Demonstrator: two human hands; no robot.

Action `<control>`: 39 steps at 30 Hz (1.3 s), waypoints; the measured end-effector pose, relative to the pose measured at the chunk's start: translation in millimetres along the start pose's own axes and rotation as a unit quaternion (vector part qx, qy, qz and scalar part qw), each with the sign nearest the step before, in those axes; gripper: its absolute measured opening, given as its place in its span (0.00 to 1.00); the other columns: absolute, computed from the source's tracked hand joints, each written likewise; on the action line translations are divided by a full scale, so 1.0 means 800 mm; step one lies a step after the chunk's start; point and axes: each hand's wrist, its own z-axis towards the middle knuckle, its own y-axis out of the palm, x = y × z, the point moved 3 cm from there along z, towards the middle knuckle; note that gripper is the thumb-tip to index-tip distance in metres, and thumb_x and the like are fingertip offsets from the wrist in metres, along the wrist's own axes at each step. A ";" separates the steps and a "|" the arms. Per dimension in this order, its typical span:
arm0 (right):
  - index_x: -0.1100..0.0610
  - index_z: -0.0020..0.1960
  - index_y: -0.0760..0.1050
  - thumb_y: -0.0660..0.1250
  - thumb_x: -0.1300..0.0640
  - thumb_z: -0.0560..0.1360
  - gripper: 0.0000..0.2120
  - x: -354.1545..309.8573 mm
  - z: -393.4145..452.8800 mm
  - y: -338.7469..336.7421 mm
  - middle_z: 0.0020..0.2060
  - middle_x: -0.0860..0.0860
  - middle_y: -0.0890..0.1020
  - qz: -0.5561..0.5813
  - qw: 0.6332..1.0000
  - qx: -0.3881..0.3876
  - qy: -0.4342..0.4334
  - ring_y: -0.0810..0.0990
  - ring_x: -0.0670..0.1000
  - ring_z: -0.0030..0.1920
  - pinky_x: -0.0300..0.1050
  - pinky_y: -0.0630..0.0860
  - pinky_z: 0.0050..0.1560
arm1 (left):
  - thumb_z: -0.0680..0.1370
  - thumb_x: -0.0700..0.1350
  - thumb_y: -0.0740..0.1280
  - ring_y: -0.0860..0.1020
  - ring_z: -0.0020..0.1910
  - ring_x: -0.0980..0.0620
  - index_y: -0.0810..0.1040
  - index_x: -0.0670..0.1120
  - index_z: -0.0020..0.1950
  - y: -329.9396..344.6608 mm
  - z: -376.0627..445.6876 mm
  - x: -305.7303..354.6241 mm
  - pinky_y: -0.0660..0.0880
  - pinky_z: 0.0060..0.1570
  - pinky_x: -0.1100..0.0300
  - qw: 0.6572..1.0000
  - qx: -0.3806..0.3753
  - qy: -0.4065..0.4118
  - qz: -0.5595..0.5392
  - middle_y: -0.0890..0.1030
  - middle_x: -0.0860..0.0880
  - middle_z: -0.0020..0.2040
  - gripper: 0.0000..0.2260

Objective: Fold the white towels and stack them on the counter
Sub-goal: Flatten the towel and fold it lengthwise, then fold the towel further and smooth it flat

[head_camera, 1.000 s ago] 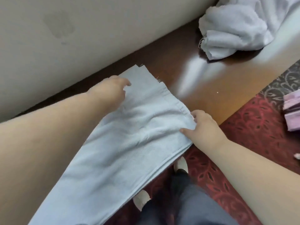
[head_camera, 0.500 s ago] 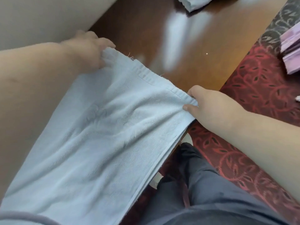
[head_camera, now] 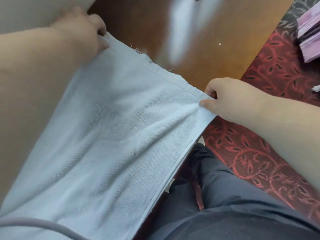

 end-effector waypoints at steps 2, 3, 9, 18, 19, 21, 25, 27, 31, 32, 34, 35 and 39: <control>0.46 0.46 0.70 0.70 0.39 0.73 0.13 -0.003 -0.004 0.002 0.41 0.44 0.78 0.061 0.998 0.014 0.027 0.76 0.43 0.39 0.43 0.70 0.34 | 0.77 0.54 0.65 0.72 0.57 0.36 0.73 0.54 0.62 0.010 -0.002 0.006 0.71 0.54 0.45 0.999 -0.016 0.011 -0.048 0.71 0.42 0.62 0.14; 0.47 0.49 0.70 0.70 0.37 0.72 0.17 -0.003 -0.007 0.004 0.40 0.44 0.79 0.081 0.996 0.012 0.047 0.77 0.44 0.38 0.43 0.71 0.33 | 0.76 0.54 0.66 0.73 0.56 0.36 0.72 0.54 0.64 0.014 -0.001 0.009 0.72 0.53 0.46 0.997 -0.019 0.003 -0.068 0.72 0.41 0.62 0.17; 0.49 0.47 0.74 0.70 0.41 0.73 0.12 -0.011 -0.012 0.012 0.39 0.48 0.79 0.072 0.993 -0.078 0.061 0.77 0.47 0.36 0.43 0.68 0.30 | 0.79 0.57 0.65 0.75 0.53 0.35 0.73 0.46 0.64 0.010 -0.007 0.009 0.71 0.51 0.48 0.996 -0.011 0.002 -0.088 0.77 0.39 0.55 0.19; 0.43 0.53 0.69 0.70 0.42 0.72 0.14 -0.005 -0.011 0.006 0.41 0.47 0.81 0.263 0.957 -0.062 0.105 0.80 0.47 0.39 0.44 0.75 0.38 | 0.80 0.58 0.61 0.71 0.47 0.50 0.71 0.53 0.59 0.017 -0.022 -0.017 0.65 0.48 0.56 0.960 0.147 0.004 -0.237 0.74 0.50 0.49 0.13; 0.40 0.57 0.67 0.71 0.42 0.72 0.18 -0.005 -0.009 0.007 0.44 0.44 0.82 0.270 0.952 -0.095 0.110 0.81 0.46 0.41 0.43 0.78 0.41 | 0.80 0.59 0.60 0.71 0.47 0.49 0.71 0.53 0.58 0.019 -0.019 -0.016 0.66 0.48 0.56 0.963 0.140 0.007 -0.232 0.74 0.50 0.49 0.13; 0.40 0.61 0.71 0.72 0.43 0.70 0.22 -0.006 -0.002 0.005 0.48 0.42 0.84 0.307 0.933 -0.159 0.103 0.83 0.46 0.48 0.49 0.80 0.53 | 0.80 0.60 0.60 0.70 0.48 0.49 0.70 0.53 0.58 0.022 -0.010 -0.013 0.66 0.48 0.55 0.967 0.126 0.007 -0.223 0.74 0.50 0.49 0.13; 0.47 0.57 0.81 0.74 0.48 0.73 0.13 -0.014 0.005 -0.002 0.49 0.42 0.86 0.406 0.893 -0.187 0.057 0.85 0.46 0.51 0.51 0.77 0.61 | 0.81 0.59 0.57 0.70 0.46 0.47 0.71 0.51 0.58 0.018 0.004 -0.013 0.65 0.48 0.55 0.970 0.117 -0.010 -0.212 0.74 0.48 0.48 0.14; 0.51 0.59 0.80 0.73 0.54 0.72 0.16 -0.019 0.000 -0.001 0.53 0.47 0.86 0.503 0.838 -0.205 0.038 0.85 0.50 0.54 0.50 0.78 0.61 | 0.82 0.59 0.56 0.69 0.46 0.47 0.71 0.50 0.59 0.015 0.006 -0.016 0.65 0.47 0.55 0.970 0.121 -0.022 -0.208 0.73 0.48 0.48 0.15; 0.57 0.68 0.73 0.68 0.63 0.73 0.24 -0.021 -0.002 0.004 0.60 0.54 0.83 0.608 0.747 -0.268 0.038 0.81 0.55 0.61 0.55 0.75 0.66 | 0.81 0.60 0.56 0.69 0.46 0.48 0.70 0.51 0.60 0.010 0.006 -0.013 0.64 0.47 0.55 0.968 0.129 -0.036 -0.213 0.73 0.48 0.48 0.15; 0.55 0.69 0.72 0.68 0.62 0.74 0.24 -0.017 -0.002 0.005 0.61 0.53 0.82 0.591 0.751 -0.293 0.043 0.80 0.57 0.63 0.61 0.71 0.69 | 0.81 0.60 0.56 0.69 0.46 0.48 0.70 0.52 0.59 0.009 0.007 -0.011 0.64 0.47 0.55 0.967 0.130 -0.034 -0.215 0.73 0.48 0.48 0.15; 0.52 0.69 0.74 0.69 0.58 0.74 0.22 -0.014 0.001 0.003 0.62 0.53 0.82 0.538 0.768 -0.344 0.054 0.79 0.59 0.64 0.69 0.65 0.71 | 0.81 0.59 0.56 0.69 0.46 0.48 0.70 0.52 0.58 0.009 0.007 -0.009 0.63 0.46 0.55 0.967 0.133 -0.029 -0.215 0.73 0.48 0.48 0.14; 0.51 0.67 0.75 0.70 0.57 0.75 0.20 -0.015 0.002 0.000 0.60 0.51 0.83 0.506 0.788 -0.345 0.060 0.80 0.58 0.63 0.69 0.66 0.70 | 0.81 0.59 0.56 0.69 0.46 0.48 0.70 0.51 0.58 0.011 0.008 -0.009 0.63 0.46 0.55 0.967 0.133 -0.027 -0.214 0.73 0.48 0.47 0.13; 0.52 0.51 0.78 0.71 0.46 0.72 0.13 -0.024 0.017 -0.014 0.47 0.49 0.82 0.173 0.977 -0.127 0.008 0.83 0.54 0.46 0.50 0.80 0.49 | 0.82 0.58 0.57 0.72 0.47 0.44 0.70 0.48 0.60 0.030 0.017 -0.008 0.67 0.46 0.52 0.982 0.073 -0.027 -0.171 0.75 0.43 0.51 0.15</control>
